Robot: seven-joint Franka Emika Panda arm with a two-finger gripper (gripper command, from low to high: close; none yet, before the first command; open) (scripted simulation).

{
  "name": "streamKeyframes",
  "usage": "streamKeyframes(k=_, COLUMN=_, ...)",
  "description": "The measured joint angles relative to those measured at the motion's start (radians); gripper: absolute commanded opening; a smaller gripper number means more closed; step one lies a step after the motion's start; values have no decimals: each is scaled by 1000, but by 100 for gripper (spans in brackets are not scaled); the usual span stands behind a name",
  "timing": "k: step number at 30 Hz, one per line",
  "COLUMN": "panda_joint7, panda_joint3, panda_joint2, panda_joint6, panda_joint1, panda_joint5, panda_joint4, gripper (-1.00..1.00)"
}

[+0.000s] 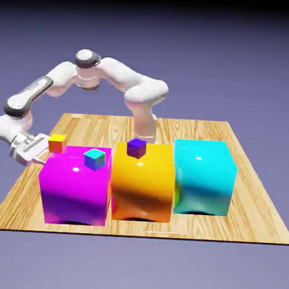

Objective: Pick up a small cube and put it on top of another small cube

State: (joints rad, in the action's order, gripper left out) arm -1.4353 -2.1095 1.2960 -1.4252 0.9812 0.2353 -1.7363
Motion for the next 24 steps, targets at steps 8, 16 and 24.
streamKeyframes(k=8, panda_joint7=-58, panda_joint3=-91, panda_joint2=35, panda_joint6=-93, panda_joint1=-4, panda_joint5=44, panda_joint4=-118, gripper=-100)
streamKeyframes(k=16, panda_joint7=20, panda_joint3=6, panda_joint2=-34, panda_joint6=6, panda_joint1=-3, panda_joint5=-55, panda_joint4=12, gripper=-100)
streamKeyframes(k=24, panda_joint7=357, panda_joint3=296, panda_joint2=-227, panda_joint6=-178, panda_joint1=-83, panda_joint5=-308, panda_joint4=-102, gripper=-100)
